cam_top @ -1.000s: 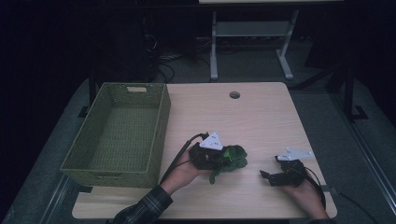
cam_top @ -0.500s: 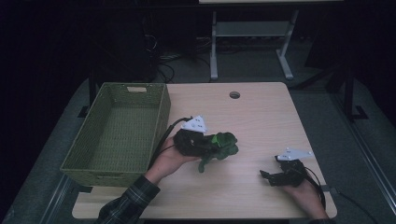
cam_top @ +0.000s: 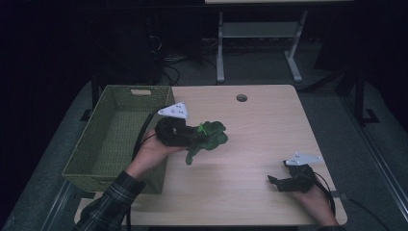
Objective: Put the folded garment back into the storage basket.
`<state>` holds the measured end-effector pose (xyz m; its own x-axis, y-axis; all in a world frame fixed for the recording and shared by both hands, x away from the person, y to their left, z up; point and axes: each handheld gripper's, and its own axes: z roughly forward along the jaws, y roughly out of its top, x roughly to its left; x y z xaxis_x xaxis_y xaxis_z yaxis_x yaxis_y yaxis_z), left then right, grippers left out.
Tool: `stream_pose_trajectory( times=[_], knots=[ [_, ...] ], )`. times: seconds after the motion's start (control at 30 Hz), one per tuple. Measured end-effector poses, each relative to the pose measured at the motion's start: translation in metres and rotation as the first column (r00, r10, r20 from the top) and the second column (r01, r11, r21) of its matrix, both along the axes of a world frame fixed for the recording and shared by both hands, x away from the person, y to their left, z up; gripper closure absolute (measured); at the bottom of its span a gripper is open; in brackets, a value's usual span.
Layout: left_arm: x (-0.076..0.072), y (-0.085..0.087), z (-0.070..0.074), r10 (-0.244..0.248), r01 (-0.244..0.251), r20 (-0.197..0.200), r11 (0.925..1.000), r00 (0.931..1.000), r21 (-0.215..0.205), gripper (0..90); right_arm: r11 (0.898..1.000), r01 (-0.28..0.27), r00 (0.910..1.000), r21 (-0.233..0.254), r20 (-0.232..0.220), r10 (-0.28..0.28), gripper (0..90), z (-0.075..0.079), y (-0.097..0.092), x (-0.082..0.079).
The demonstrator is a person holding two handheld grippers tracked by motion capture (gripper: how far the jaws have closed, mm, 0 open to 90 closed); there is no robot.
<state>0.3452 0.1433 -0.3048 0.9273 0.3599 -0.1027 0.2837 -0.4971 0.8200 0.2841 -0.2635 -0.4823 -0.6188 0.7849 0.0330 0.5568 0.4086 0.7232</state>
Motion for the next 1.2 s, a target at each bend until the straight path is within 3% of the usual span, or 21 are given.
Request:
stream_pose_trajectory(
  times=[0.23, 0.43, 0.67, 0.8, 1.0, 1.03, 1.1, 1.13, 1.17, 1.2],
  knots=[
    [0.004, 0.031, 0.019, 0.062, -0.062, 0.023, 0.9980, 0.9978, -0.015, 75.3, 1.000, 0.000, 1.0000, 0.000, 0.000, 0.000, 12.5, 0.000, 0.000, 0.000],
    [0.006, 0.056, 0.025, 0.118, -0.117, 0.032, 0.9928, 0.9925, -0.029, 75.3, 1.000, 0.001, 1.0000, 0.000, -0.001, -0.001, 12.5, 0.000, 0.000, 0.000],
    [0.005, 0.089, 0.031, 0.191, -0.190, 0.049, 0.9816, 0.9804, -0.021, 75.3, 1.000, 0.000, 1.0000, 0.000, 0.000, 0.000, 12.4, 0.000, 0.000, 0.000],
    [0.003, 0.110, 0.033, 0.247, -0.246, 0.062, 0.9690, 0.9670, -0.021, 75.3, 1.000, 0.001, 1.0000, 0.000, 0.000, -0.001, 12.5, 0.000, 0.000, 0.000],
    [0.001, 0.137, 0.026, 0.332, -0.333, 0.080, 0.9428, 0.9399, 0.006, 75.3, 1.000, 0.003, 1.0000, -0.002, -0.002, -0.003, 12.5, 0.000, 0.000, 0.000],
    [0.001, 0.137, 0.026, 0.332, -0.333, 0.080, 0.9428, 0.9399, 0.006, 75.3, 1.000, 0.003, 1.0000, -0.002, -0.002, -0.003, 12.5, 0.000, 0.000, 0.000],
    [0.002, 0.149, 0.018, 0.371, -0.374, 0.089, 0.9270, 0.9245, 0.026, 75.3, 1.000, 0.004, 1.0000, -0.002, -0.002, -0.004, 12.5, 0.000, 0.000, 0.000],
    [0.002, 0.151, 0.015, 0.381, -0.385, 0.091, 0.9224, 0.9202, 0.033, 75.3, 1.000, 0.004, 1.0000, -0.002, -0.002, -0.004, 12.5, 0.000, 0.000, 0.000],
    [0.002, 0.151, 0.015, 0.381, -0.385, 0.091, 0.9224, 0.9202, 0.033, 75.3, 1.000, 0.004, 1.0000, -0.002, -0.002, -0.004, 12.5, 0.000, 0.000, 0.000],
    [0.003, 0.155, 0.006, 0.399, -0.406, 0.099, 0.9122, 0.9116, 0.059, 75.3, 1.000, 0.004, 1.0000, -0.002, -0.002, -0.004, 12.5, 0.000, 0.000, 0.000]
  ],
)
